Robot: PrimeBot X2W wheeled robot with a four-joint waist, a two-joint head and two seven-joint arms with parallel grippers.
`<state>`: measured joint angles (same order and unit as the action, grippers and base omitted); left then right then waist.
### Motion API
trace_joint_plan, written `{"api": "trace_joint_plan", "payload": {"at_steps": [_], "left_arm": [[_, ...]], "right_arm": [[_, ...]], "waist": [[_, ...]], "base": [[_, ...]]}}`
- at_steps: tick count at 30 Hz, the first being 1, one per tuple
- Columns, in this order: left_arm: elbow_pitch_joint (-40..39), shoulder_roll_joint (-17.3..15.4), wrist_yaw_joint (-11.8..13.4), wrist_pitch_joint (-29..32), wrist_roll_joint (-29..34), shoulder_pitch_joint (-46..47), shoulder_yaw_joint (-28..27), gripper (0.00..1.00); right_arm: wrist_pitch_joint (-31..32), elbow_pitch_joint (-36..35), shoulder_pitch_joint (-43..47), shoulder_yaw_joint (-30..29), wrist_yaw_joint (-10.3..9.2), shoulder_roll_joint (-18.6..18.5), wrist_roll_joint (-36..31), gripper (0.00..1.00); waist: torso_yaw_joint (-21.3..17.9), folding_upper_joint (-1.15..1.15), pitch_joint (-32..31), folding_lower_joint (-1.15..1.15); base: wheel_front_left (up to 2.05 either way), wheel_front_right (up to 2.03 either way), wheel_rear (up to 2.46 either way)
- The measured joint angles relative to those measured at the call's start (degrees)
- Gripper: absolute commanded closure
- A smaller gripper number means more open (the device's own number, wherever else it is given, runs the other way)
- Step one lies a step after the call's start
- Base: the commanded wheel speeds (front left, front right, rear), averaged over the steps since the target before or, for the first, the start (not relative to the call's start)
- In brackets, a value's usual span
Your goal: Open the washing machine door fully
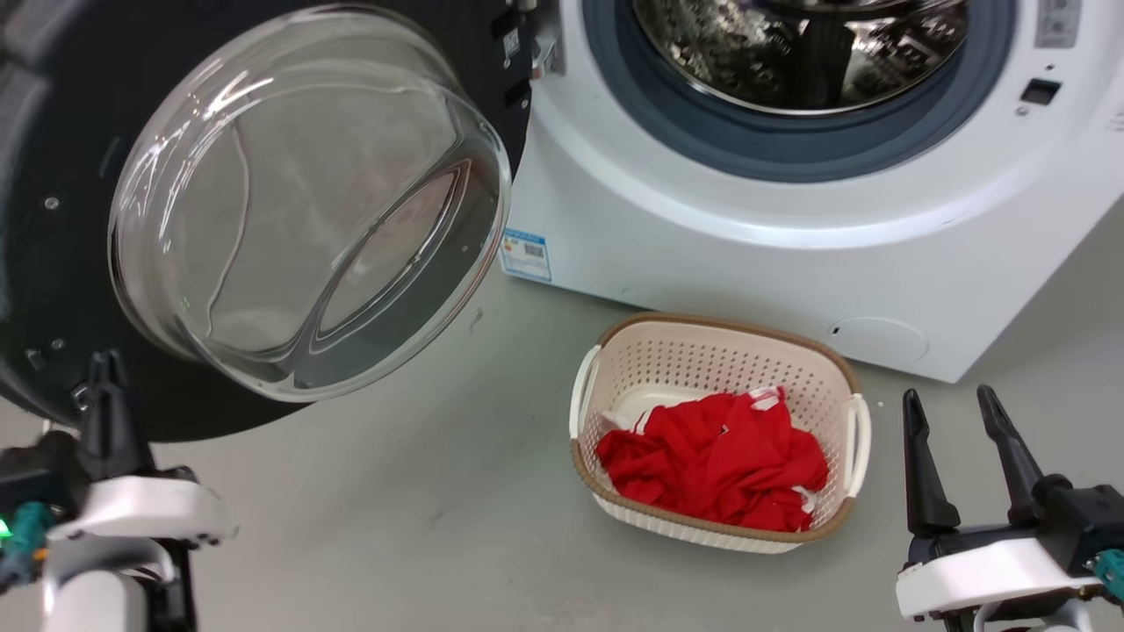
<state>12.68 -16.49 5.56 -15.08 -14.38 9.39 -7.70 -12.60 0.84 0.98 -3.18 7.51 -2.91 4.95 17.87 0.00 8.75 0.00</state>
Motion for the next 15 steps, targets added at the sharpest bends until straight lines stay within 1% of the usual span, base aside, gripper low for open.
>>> {"api": "trace_joint_plan", "payload": {"at_steps": [6, 9, 10, 11, 12, 13, 15], "left_arm": [[-6.10, 2.70, -0.52, 0.01, 2.26, -4.32, 4.50, 1.00], [-7.83, 3.02, -1.05, 0.01, 2.65, -4.76, 6.06, 0.99], [-8.21, 3.13, -1.13, 0.01, 2.72, -4.86, 6.44, 0.80], [-8.57, 3.34, -1.33, 0.01, 2.79, -4.99, 6.97, 0.58], [-8.76, 3.66, -1.41, 0.01, 2.96, -5.14, 7.42, 0.22], [-8.83, 3.92, -1.58, 0.01, 3.04, -5.32, 7.78, 0.00], [-8.92, 3.98, -1.63, 0.01, 3.18, -5.37, 8.40, 0.00]], "right_arm": [[-0.55, 1.23, 0.24, 0.76, 0.00, 0.00, 0.47, 0.00], [-0.70, 1.55, 0.26, 0.82, 0.00, 0.00, 0.40, 0.00], [-0.77, 1.59, 0.26, 0.85, 0.00, 0.00, 0.38, 0.00], [-0.83, 1.69, 0.25, 0.86, 0.00, 0.00, 0.35, 0.00], [-0.94, 1.76, 0.26, 0.85, 0.00, 0.00, 0.32, 0.00], [-0.96, 1.80, 0.26, 0.90, 0.00, 0.00, 0.30, 0.00], [-0.97, 1.94, 0.25, 1.02, 0.00, 0.00, 0.29, 0.00]], "waist": [[-2.38, 0.00, -2.25, 0.00], [-3.84, 0.00, -3.15, 0.00], [-4.34, 0.00, -3.43, 0.00], [-4.85, 0.00, -3.70, 0.00], [-5.36, 0.00, -3.98, 0.00], [-5.88, 0.00, -4.22, 0.00], [-6.93, 0.00, -4.68, 0.00]], "base": [[0.00, 0.00, 0.00], [0.00, 0.00, 0.00], [0.00, 0.00, 0.00], [0.00, 0.00, 0.00], [0.00, 0.00, 0.00], [0.00, 0.00, 0.00], [0.00, 0.00, 0.00]]}}
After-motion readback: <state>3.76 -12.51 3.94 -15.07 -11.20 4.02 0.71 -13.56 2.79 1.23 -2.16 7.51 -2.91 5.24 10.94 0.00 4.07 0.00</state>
